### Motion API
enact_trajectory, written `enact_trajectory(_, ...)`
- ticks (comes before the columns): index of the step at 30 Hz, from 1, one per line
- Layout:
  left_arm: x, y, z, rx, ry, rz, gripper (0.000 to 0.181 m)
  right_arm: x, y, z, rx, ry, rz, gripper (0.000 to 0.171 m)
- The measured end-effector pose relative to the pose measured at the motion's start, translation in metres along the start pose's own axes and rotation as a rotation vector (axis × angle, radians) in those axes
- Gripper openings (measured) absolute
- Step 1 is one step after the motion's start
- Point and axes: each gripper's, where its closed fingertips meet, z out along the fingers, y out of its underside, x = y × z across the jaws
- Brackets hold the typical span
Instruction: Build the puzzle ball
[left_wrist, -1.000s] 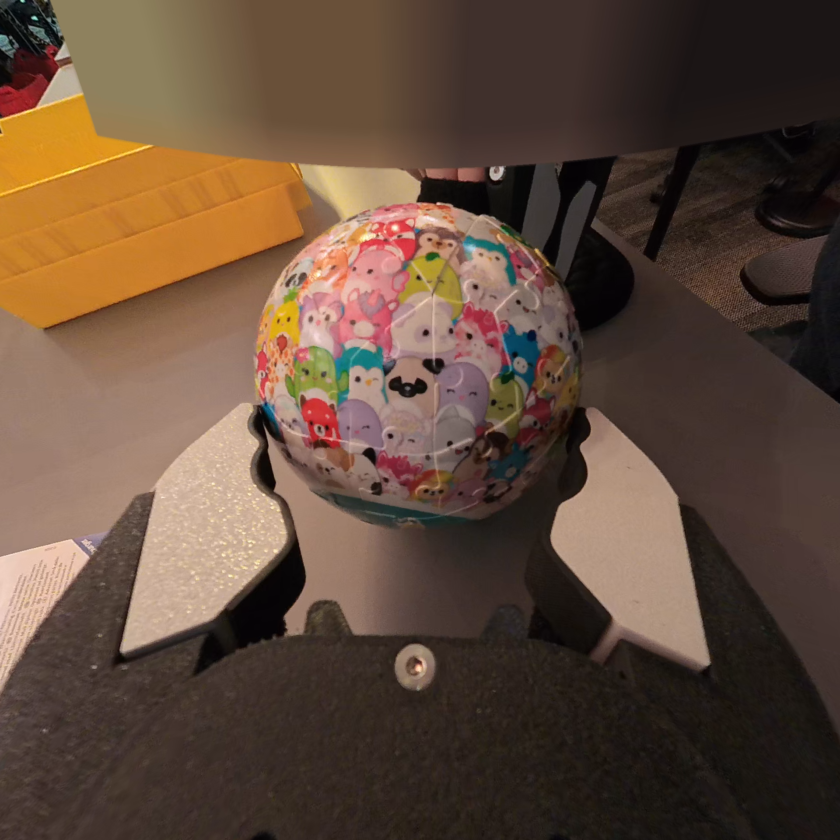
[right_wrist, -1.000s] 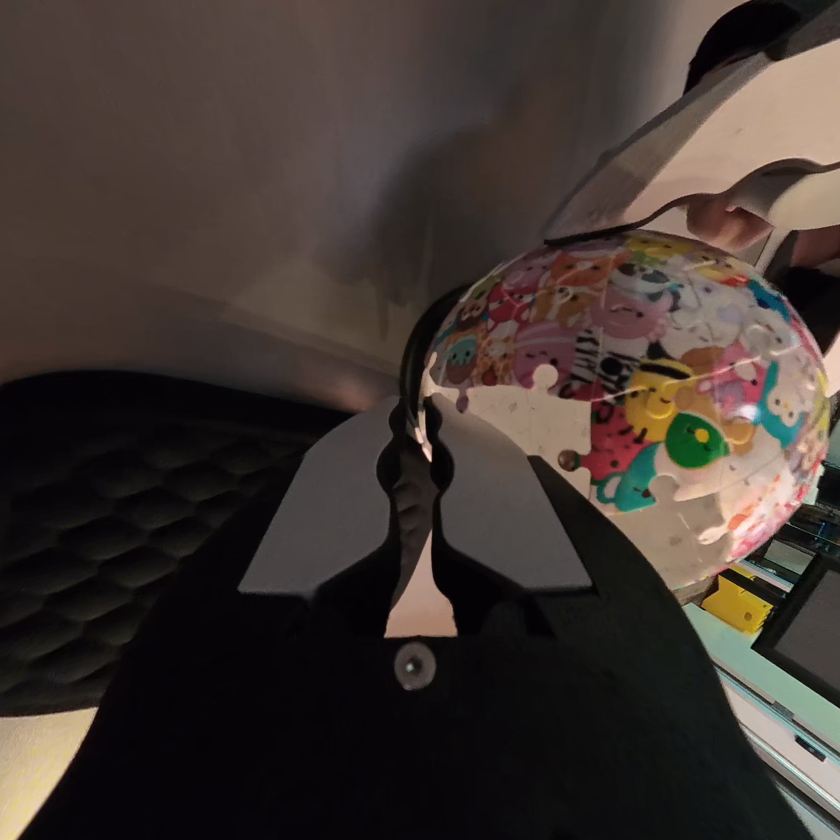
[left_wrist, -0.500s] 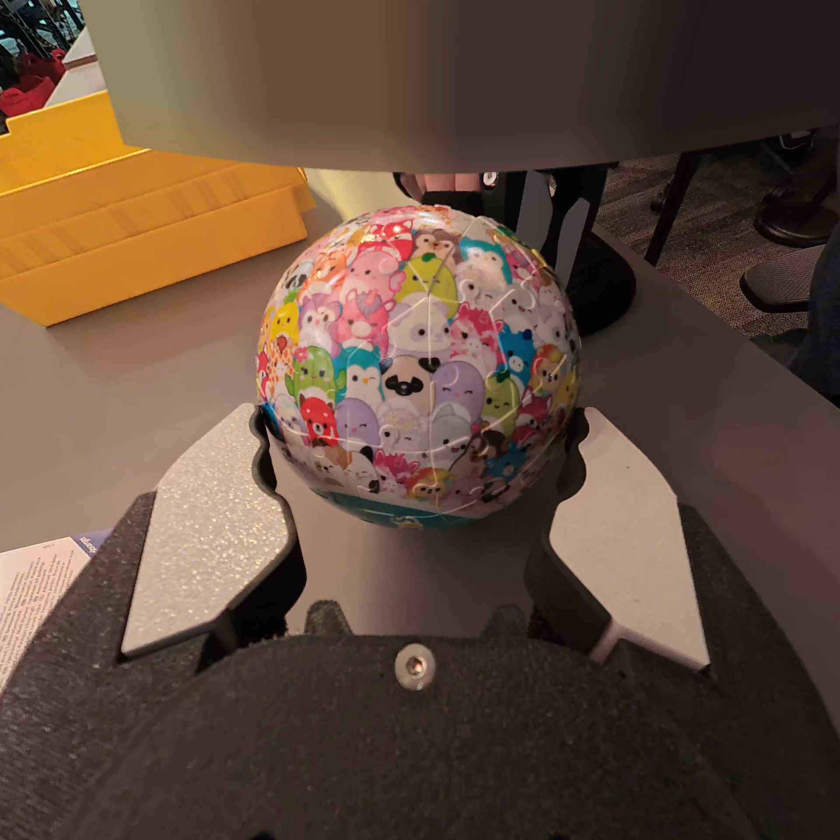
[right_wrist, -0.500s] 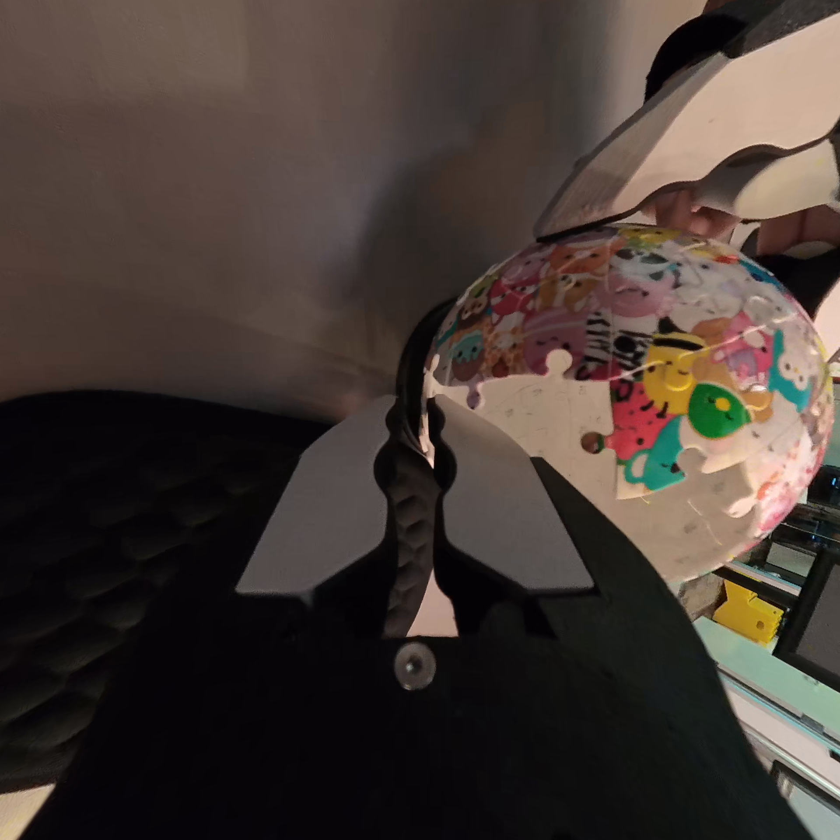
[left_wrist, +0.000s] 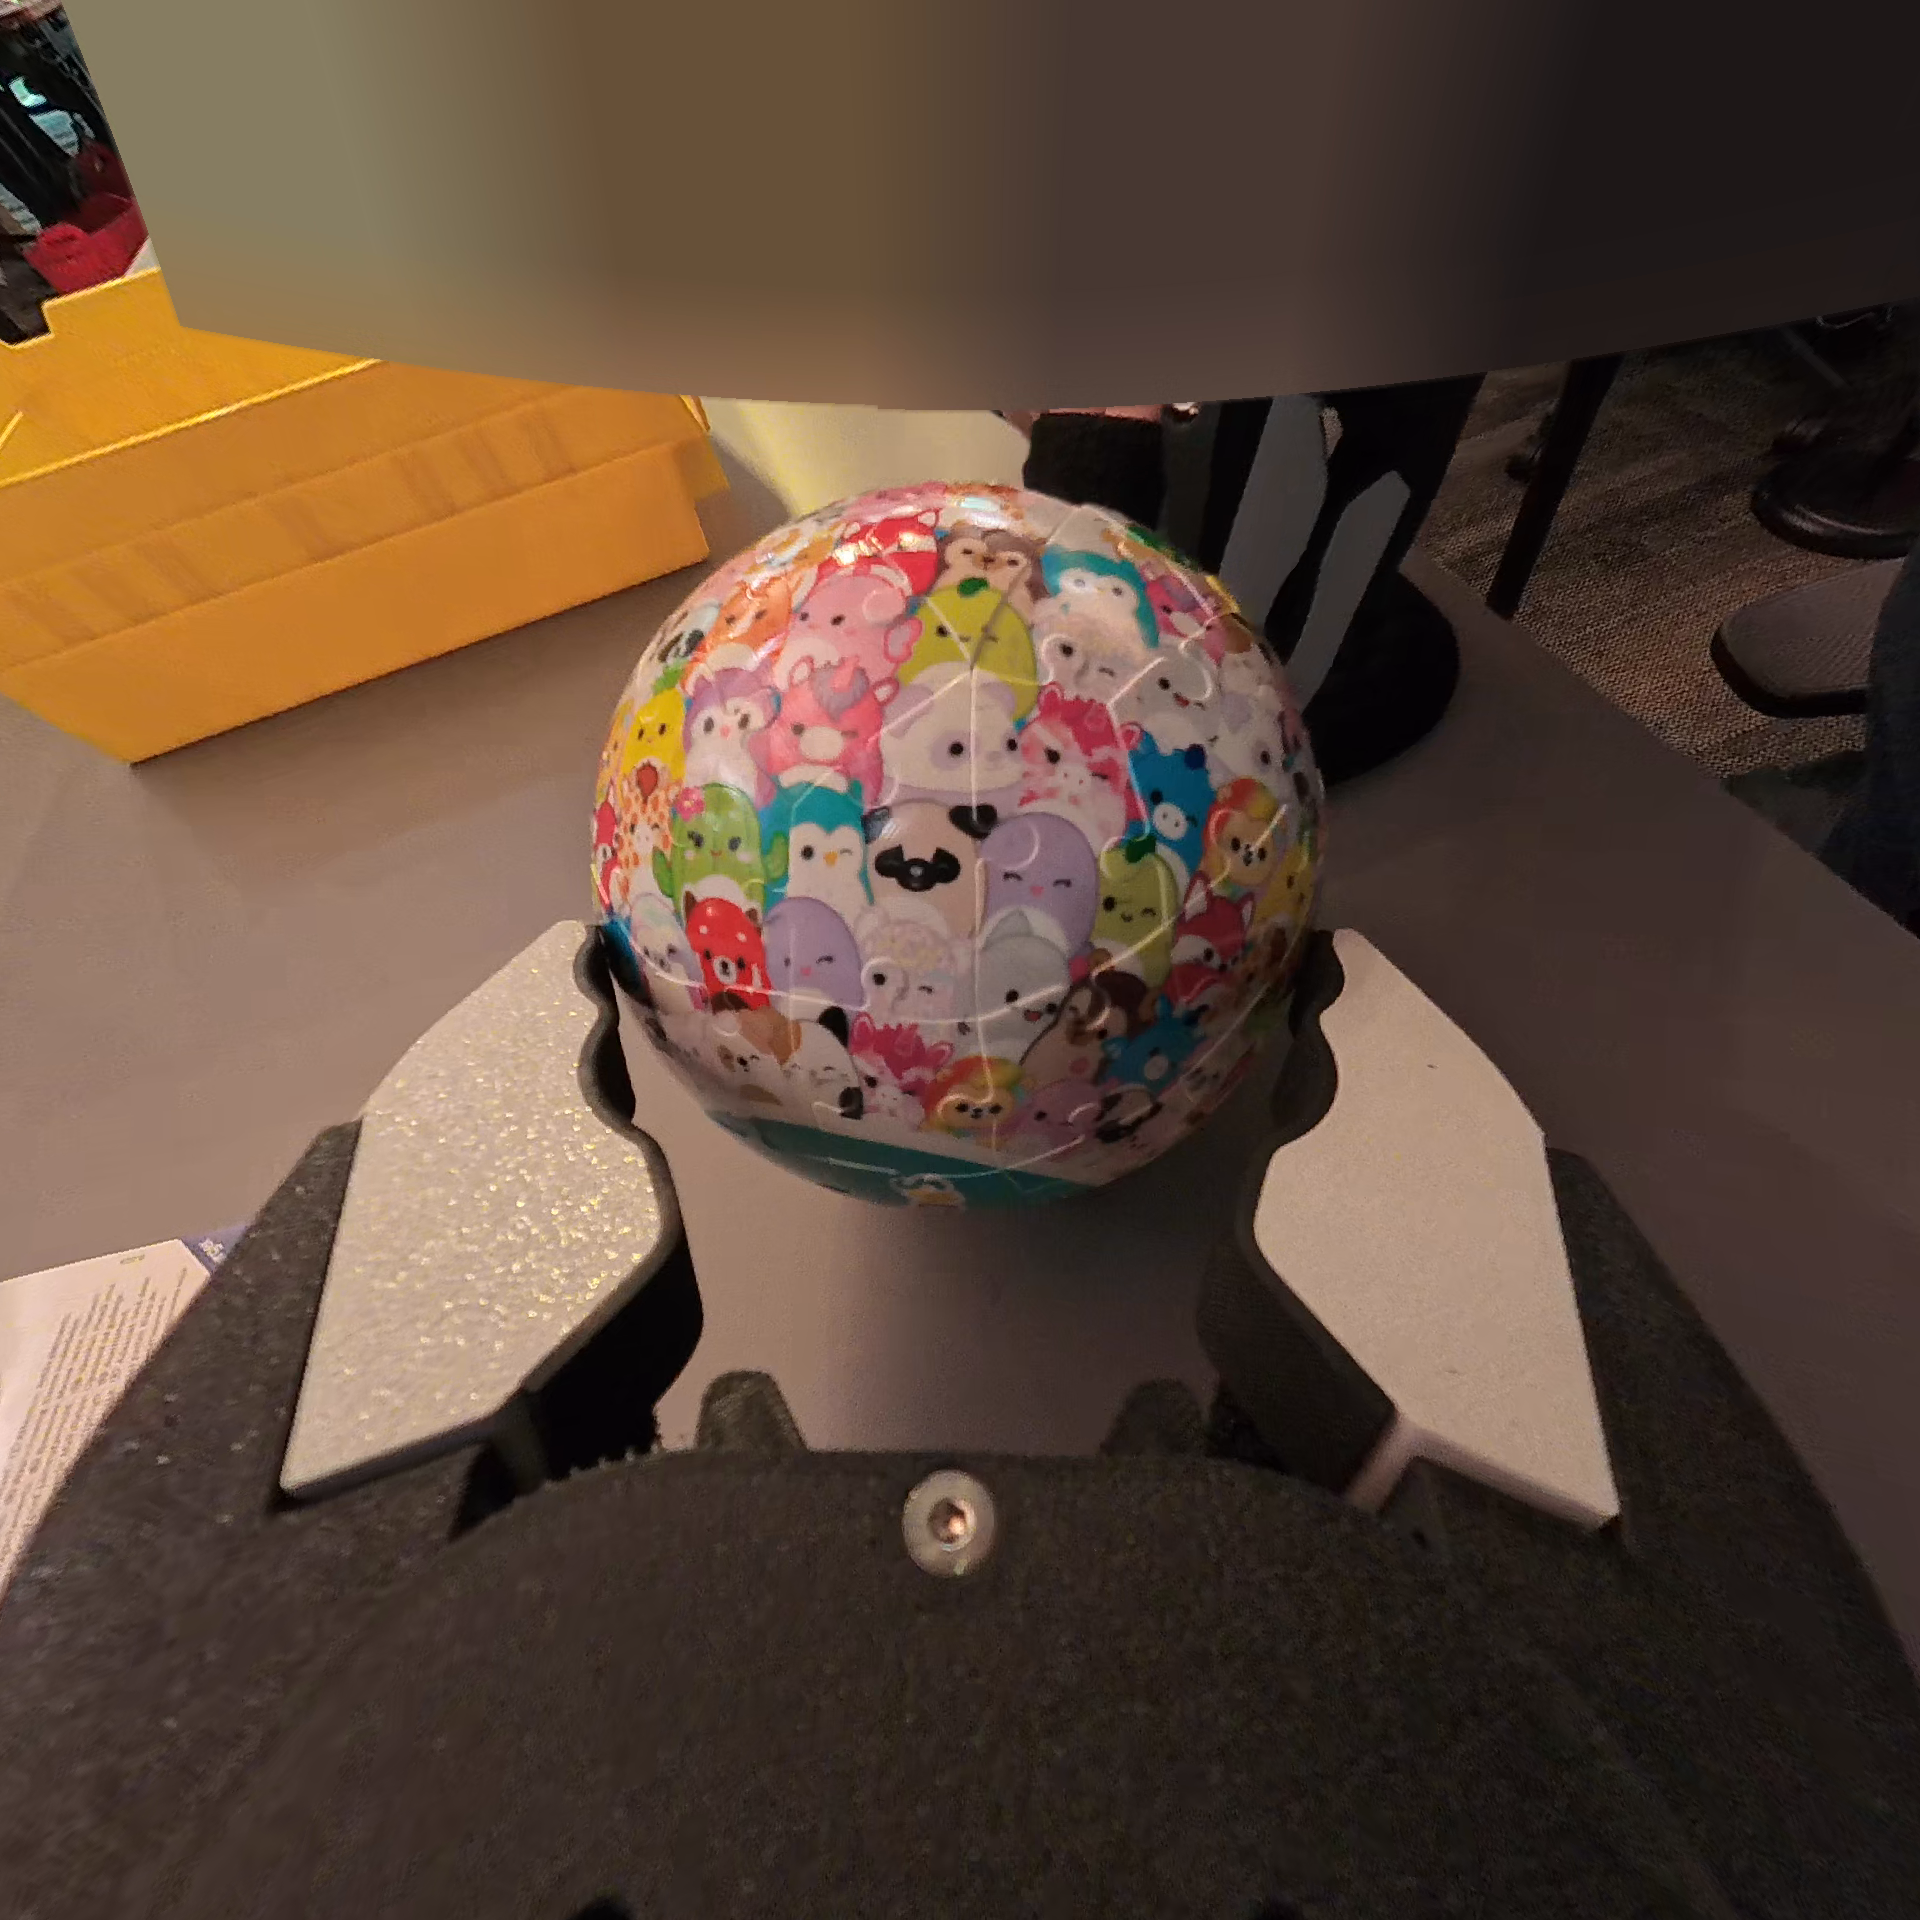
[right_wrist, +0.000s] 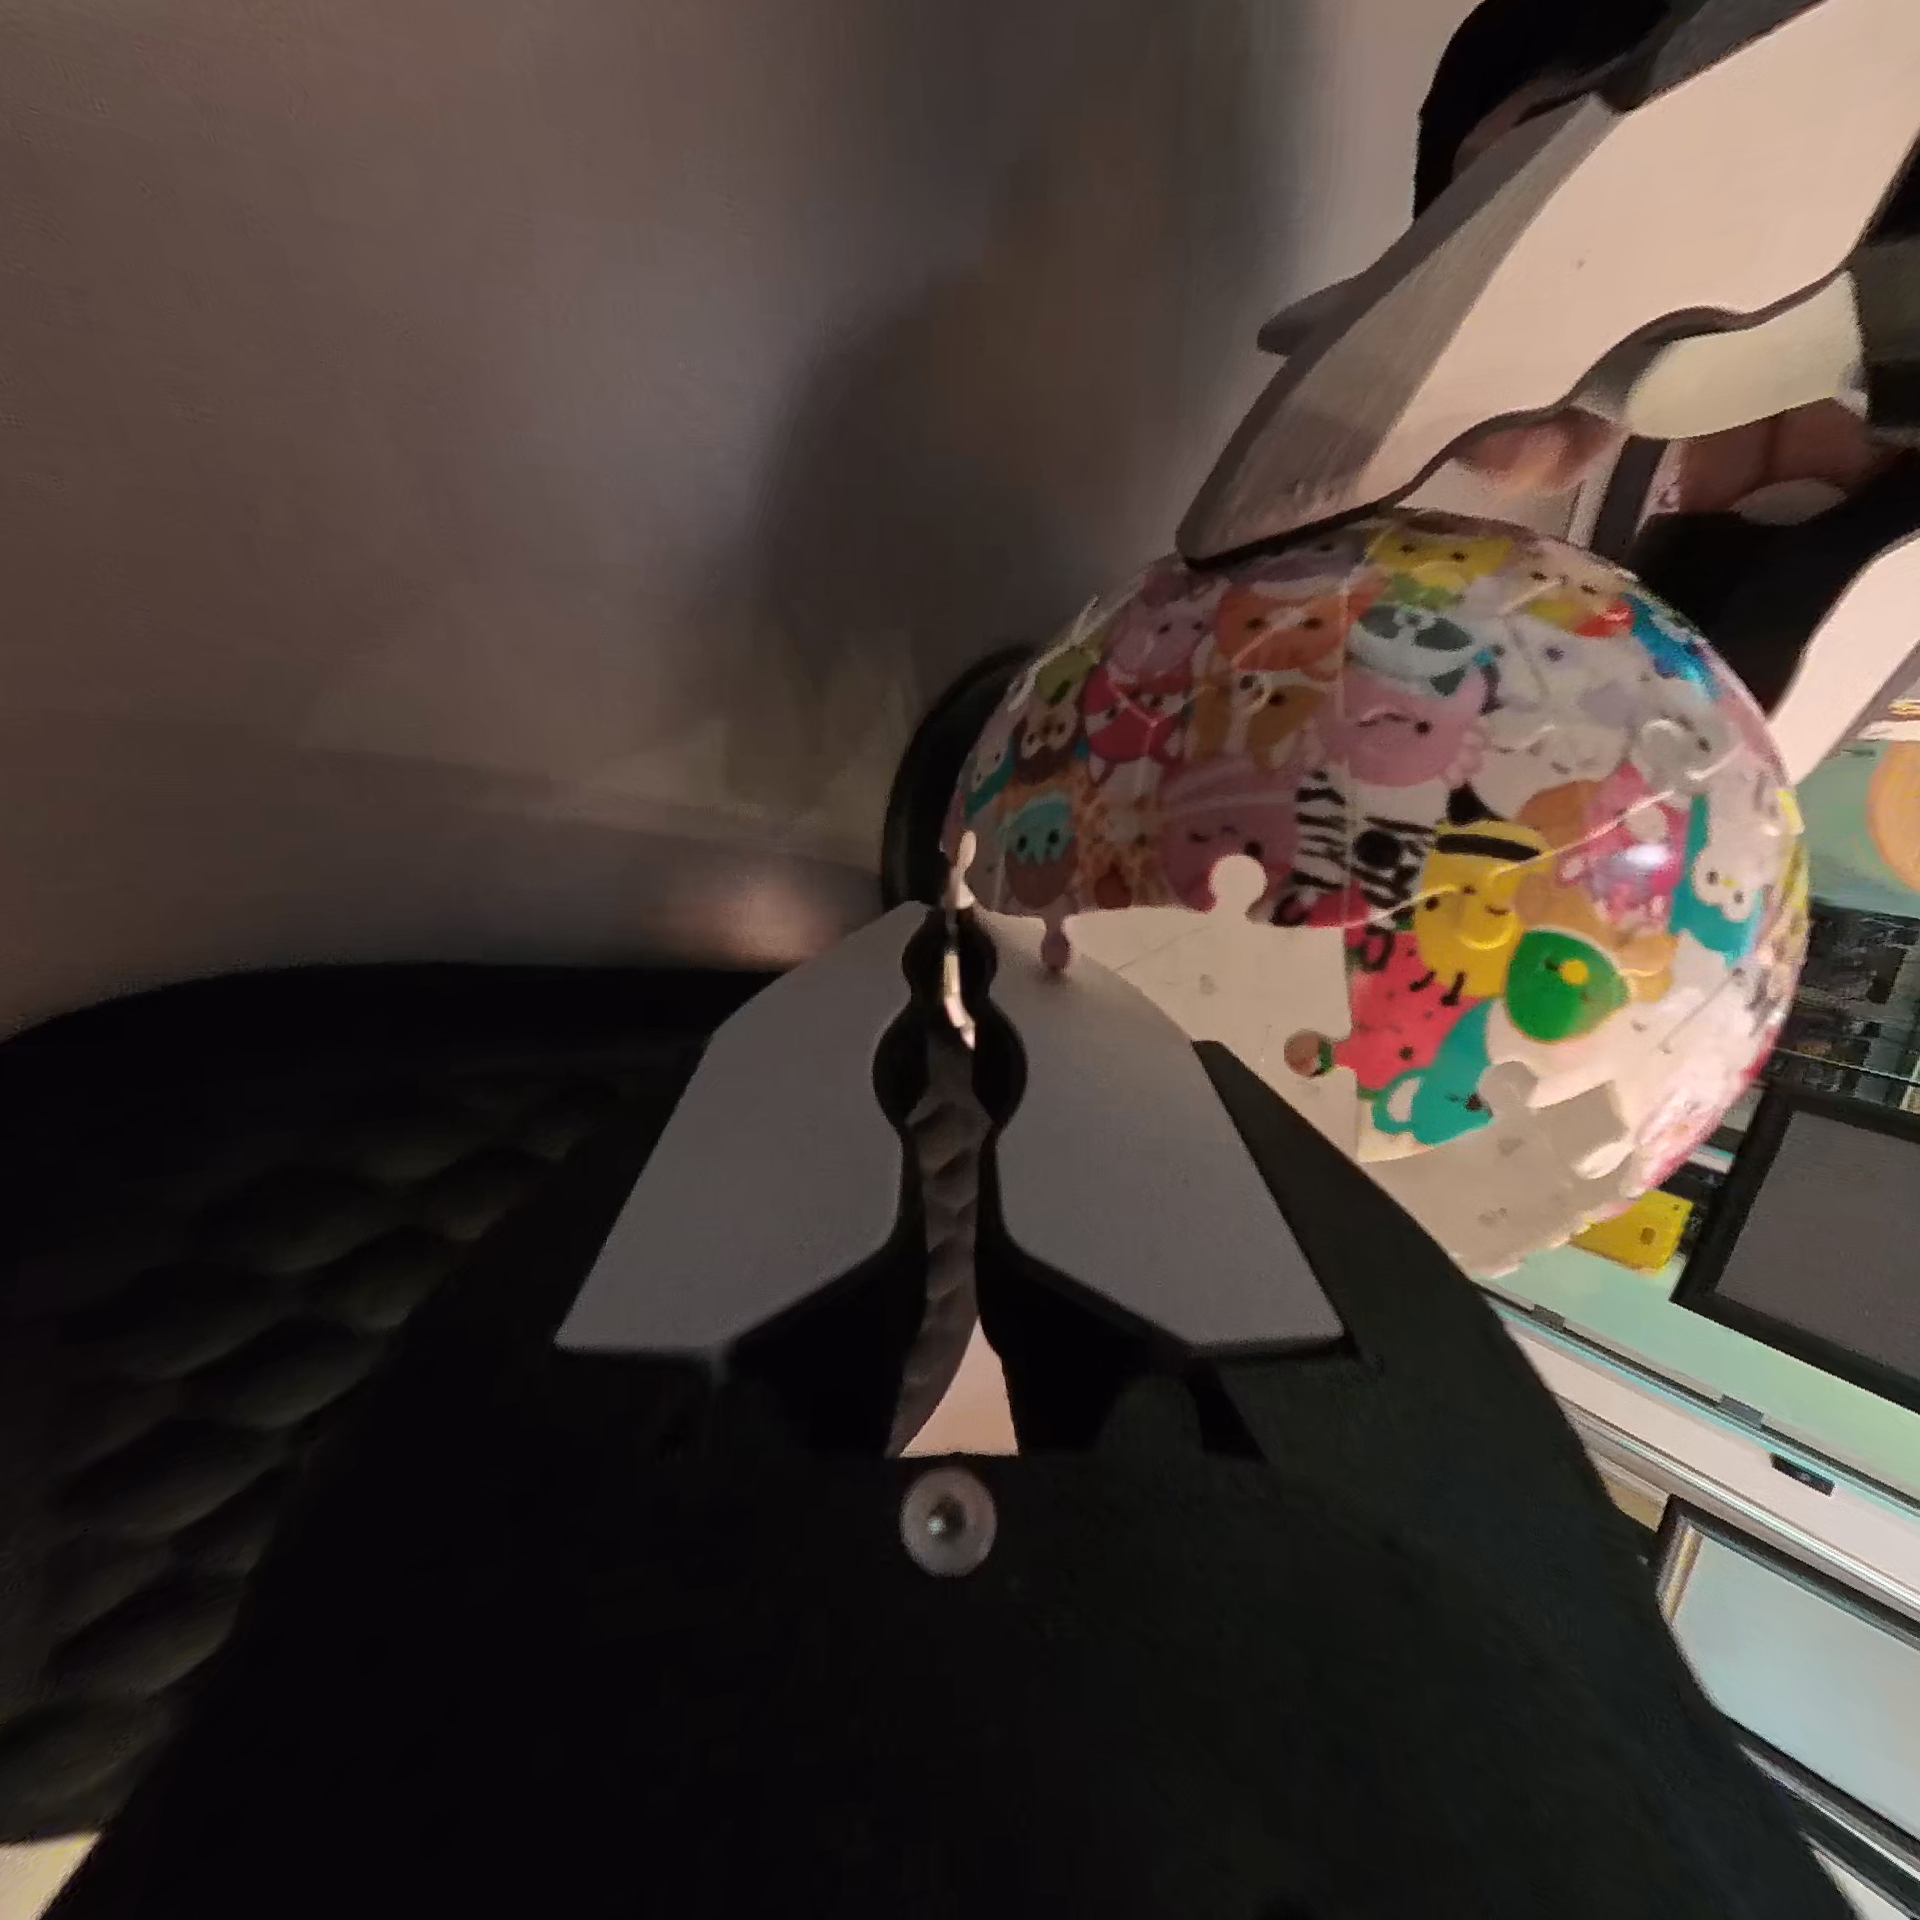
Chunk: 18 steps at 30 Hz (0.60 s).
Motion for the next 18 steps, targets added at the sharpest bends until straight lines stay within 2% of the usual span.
enact_trajectory(8, -0.0003, 0.0000, -0.0003, -0.008, -0.005, 0.004, 0.121, -0.0017, 0.0028, 0.0005, -0.069, 0.010, -0.015, 0.005)
enact_trajectory(18, 0.0000, -0.0019, 0.0000, 0.004, -0.002, -0.005, 0.122, -0.0032, 0.0005, 0.0015, -0.017, -0.044, 0.019, 0.004)
